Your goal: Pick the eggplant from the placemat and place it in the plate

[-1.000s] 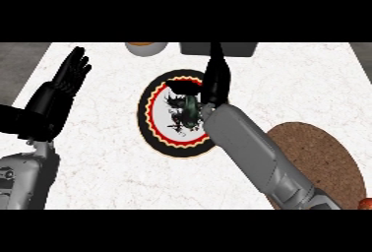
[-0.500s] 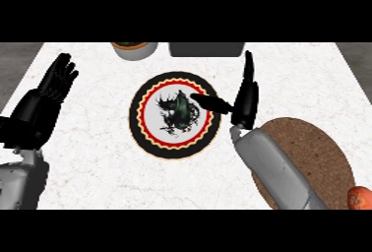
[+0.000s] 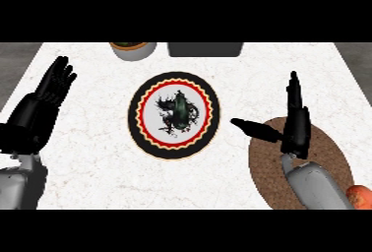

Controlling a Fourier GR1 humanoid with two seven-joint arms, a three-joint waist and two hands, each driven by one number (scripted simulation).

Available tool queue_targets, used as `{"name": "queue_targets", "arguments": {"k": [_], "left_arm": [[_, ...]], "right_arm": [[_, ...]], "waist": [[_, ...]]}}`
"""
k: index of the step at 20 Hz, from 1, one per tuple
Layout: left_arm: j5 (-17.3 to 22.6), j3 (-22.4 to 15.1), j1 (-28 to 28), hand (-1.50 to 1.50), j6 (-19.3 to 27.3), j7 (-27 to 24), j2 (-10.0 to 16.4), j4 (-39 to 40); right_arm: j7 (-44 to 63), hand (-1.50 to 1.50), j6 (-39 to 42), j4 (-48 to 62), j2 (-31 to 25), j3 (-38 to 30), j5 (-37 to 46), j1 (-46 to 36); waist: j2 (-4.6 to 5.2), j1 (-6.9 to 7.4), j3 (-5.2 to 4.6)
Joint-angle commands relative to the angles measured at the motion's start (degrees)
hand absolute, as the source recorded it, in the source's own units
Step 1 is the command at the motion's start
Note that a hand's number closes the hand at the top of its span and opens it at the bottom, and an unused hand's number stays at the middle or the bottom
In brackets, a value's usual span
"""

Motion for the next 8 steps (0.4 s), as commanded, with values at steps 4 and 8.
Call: {"name": "queue_targets", "arguments": {"k": [4, 8], "left_arm": [[-2.61, -1.15, 2.09, 0.00, 0.20, -3.74, -2.45, 1.32], [0.21, 1.55, -1.06, 0.00, -1.46, 2.20, -0.32, -1.10]], "right_arm": [[-6.47, -1.50, 4.92, -7.61, -1.64, -3.32, -0.26, 12.21], [-2.98, -1.50, 5.43, -12.83, -4.49, -5.27, 4.05, 15.83]], "waist": [[0.10, 0.22, 0.00], [0.07, 0.24, -0.01]]}}
